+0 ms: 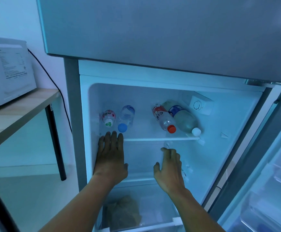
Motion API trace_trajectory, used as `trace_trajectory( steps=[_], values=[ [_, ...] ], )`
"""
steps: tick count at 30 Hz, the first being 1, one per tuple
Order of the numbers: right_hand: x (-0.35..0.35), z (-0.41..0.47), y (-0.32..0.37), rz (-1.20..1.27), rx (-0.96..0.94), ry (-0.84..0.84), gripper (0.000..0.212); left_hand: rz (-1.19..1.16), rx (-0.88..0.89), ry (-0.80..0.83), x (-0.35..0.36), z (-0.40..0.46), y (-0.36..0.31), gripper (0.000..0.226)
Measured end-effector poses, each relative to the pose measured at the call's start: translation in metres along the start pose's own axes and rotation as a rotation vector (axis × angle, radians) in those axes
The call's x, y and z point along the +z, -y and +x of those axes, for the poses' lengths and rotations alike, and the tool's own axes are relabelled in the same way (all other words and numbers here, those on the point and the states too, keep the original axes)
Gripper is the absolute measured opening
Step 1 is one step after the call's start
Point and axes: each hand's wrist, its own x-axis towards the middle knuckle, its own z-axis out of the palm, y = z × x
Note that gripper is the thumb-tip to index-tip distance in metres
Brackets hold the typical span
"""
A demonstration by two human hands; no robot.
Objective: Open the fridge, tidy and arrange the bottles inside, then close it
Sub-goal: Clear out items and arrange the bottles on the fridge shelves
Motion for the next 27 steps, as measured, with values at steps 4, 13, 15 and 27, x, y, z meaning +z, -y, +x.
trace_trajectory(
  steps=[4,13,15,27],
  values=[
    [0.017,0.000,-0.008,-0.019,-0.013,0.197,0.053,0.017,0.004,-0.032,0.006,0.001,0.000,0.114],
    [0.070,0.008,-0.025,-0.052,-0.042,0.477,0.056,0.013,0.004,-0.130,0.012,0.001,-0.003,0.096],
    [0.084,0.006,-0.028,-0.104,-0.066,0.535,0.060,0.021,-0.001,-0.127,0.013,0.001,-0.002,0.095],
    [0.121,-0.018,-0.062,-0.190,-0.216,0.439,0.072,-0.294,0.035,-0.050,0.066,-0.041,-0.009,0.084]
  ],
)
